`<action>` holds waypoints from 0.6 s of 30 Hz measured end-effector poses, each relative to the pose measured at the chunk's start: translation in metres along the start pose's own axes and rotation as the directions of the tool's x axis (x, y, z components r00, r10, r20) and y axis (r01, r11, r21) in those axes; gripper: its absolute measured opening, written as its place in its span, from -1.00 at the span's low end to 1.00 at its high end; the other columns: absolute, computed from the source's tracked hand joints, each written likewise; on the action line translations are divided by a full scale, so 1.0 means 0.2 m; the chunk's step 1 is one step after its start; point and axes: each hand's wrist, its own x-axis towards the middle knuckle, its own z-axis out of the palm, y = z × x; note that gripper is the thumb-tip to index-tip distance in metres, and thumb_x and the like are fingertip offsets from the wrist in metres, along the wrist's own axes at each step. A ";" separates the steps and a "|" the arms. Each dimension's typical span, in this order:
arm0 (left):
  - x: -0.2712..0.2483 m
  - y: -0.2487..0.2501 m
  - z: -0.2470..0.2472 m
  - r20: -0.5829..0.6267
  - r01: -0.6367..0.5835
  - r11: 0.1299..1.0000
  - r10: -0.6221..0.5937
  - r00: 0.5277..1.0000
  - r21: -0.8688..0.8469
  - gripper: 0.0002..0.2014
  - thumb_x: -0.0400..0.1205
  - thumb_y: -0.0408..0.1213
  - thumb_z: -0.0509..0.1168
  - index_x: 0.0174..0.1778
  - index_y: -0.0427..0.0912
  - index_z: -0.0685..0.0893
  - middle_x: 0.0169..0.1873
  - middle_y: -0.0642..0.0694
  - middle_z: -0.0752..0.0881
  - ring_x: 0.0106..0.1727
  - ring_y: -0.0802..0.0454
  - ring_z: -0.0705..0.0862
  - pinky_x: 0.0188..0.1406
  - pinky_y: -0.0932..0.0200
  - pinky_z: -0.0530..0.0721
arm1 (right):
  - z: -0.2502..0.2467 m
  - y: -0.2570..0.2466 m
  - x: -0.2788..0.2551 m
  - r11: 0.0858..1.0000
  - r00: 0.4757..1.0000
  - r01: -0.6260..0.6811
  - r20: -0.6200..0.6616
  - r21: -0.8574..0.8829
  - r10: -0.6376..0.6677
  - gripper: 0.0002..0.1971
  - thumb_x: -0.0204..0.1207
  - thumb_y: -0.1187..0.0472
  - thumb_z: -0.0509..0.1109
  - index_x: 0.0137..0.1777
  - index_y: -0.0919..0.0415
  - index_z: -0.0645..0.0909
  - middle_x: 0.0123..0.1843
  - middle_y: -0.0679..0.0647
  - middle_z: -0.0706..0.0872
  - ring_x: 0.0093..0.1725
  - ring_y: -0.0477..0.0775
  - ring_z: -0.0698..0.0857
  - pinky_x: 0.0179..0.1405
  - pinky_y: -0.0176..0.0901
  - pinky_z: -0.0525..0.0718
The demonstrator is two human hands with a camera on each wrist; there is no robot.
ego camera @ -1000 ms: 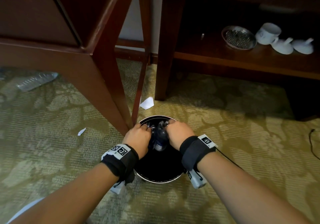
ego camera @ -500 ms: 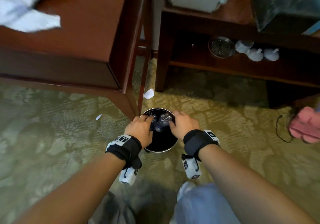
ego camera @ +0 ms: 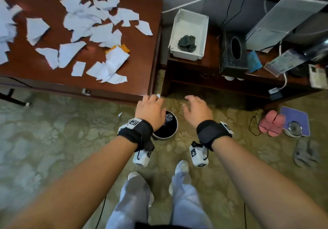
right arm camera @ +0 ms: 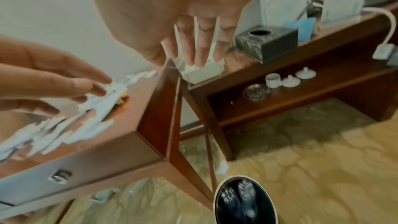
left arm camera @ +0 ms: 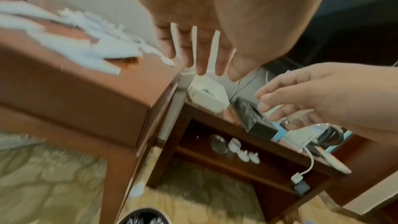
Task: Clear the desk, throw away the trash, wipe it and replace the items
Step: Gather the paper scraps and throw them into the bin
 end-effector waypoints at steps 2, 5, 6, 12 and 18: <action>-0.04 0.02 -0.16 -0.024 -0.015 1.000 0.015 1.000 0.000 -0.60 0.68 -0.02 0.16 0.42 0.00 0.54 0.30 -0.07 0.57 0.33 -0.17 0.45 0.21 -0.10 0.50 | -0.11 -0.11 -0.03 1.000 0.998 0.010 -0.056 0.010 -0.010 -0.61 0.66 -0.03 0.23 0.44 0.02 0.50 0.36 0.01 0.63 0.34 0.12 0.58 0.18 0.04 0.63; -0.11 -0.03 -0.37 -0.069 -0.023 1.000 0.022 0.997 -0.018 -0.61 0.70 -0.02 0.14 0.44 0.02 0.52 0.31 -0.06 0.57 0.34 -0.16 0.45 0.21 -0.10 0.51 | -0.23 -0.29 -0.06 0.999 0.991 0.037 -0.127 0.030 -0.033 -0.63 0.63 -0.05 0.26 0.40 -0.02 0.51 0.32 -0.02 0.64 0.29 0.08 0.60 0.13 0.05 0.67; -0.13 -0.06 -0.44 -0.084 -0.019 1.000 0.018 0.996 -0.015 -0.61 0.70 -0.02 0.14 0.44 0.01 0.52 0.30 -0.06 0.57 0.33 -0.17 0.45 0.20 -0.10 0.51 | -0.26 -0.36 -0.07 0.998 0.990 0.046 -0.137 0.033 -0.041 -0.63 0.63 -0.05 0.26 0.40 -0.03 0.51 0.32 -0.03 0.64 0.28 0.08 0.61 0.11 0.05 0.68; -0.25 -0.33 -0.77 -0.119 0.081 0.997 -0.081 0.990 -0.003 -0.58 0.70 -0.01 0.13 0.49 0.02 0.47 0.36 -0.08 0.55 0.39 -0.18 0.44 0.28 -0.11 0.50 | -0.33 -0.78 -0.10 0.989 0.982 0.141 -0.131 0.039 -0.135 -0.63 0.63 -0.06 0.26 0.39 -0.02 0.53 0.30 -0.02 0.64 0.29 0.10 0.61 0.15 0.06 0.67; -0.26 -0.62 -0.92 -0.089 0.227 0.973 -0.229 0.969 -0.037 -0.55 0.70 0.02 0.15 0.52 0.01 0.44 0.44 -0.13 0.52 0.45 -0.19 0.43 0.38 -0.12 0.51 | -0.26 -1.16 -0.03 0.958 0.957 0.287 -0.048 0.019 -0.286 -0.60 0.63 -0.07 0.25 0.43 -0.01 0.51 0.33 -0.01 0.63 0.32 0.08 0.60 0.20 0.00 0.64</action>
